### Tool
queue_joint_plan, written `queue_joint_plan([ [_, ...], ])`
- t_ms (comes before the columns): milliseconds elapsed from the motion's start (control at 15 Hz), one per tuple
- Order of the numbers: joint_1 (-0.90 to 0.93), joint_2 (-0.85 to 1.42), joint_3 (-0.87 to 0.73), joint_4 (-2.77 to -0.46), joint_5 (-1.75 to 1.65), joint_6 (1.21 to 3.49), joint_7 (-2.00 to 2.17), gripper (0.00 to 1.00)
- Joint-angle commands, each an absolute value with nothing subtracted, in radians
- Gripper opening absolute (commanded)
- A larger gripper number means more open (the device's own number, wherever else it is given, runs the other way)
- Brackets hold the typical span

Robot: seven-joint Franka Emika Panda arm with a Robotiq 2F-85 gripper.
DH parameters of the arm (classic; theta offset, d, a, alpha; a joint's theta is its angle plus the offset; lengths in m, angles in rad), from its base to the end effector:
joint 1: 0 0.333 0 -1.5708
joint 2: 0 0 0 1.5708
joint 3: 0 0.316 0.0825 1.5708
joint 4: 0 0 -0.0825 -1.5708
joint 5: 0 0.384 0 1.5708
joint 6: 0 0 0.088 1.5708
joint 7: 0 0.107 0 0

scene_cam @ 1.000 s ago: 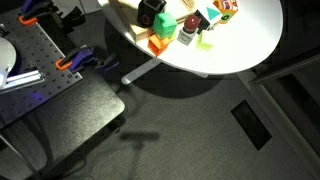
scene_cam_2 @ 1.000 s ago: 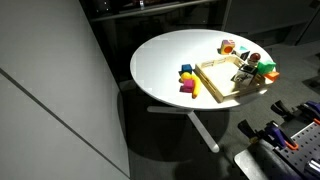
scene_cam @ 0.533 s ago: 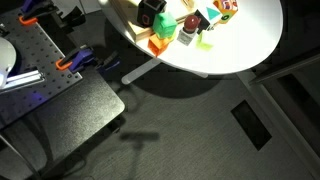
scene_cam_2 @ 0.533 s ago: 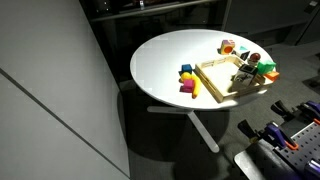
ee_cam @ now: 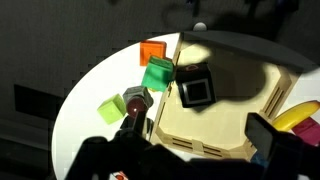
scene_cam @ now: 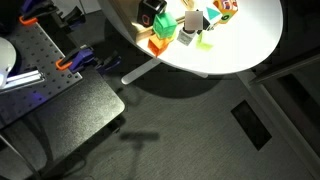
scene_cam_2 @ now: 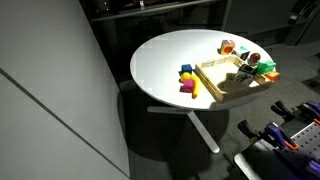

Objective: Put the green block on the tray

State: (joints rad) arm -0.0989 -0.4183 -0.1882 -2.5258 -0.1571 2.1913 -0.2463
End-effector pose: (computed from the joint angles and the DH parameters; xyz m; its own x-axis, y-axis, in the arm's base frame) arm 0.3981 -0.1240 0.4275 0.9963 0.0607 0.0611 0.0560 -0.9956 0.0757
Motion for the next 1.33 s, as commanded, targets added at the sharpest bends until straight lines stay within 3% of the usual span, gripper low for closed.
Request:
queue_joint_plan([
  [0, -0.134, -0.315, -0.155, -2.478, -0.199, 2.202, -0.155, 1.0],
  [1267, -0.158, 0.052, -0.174, -2.434, -0.213, 2.47, -0.01, 1.0],
])
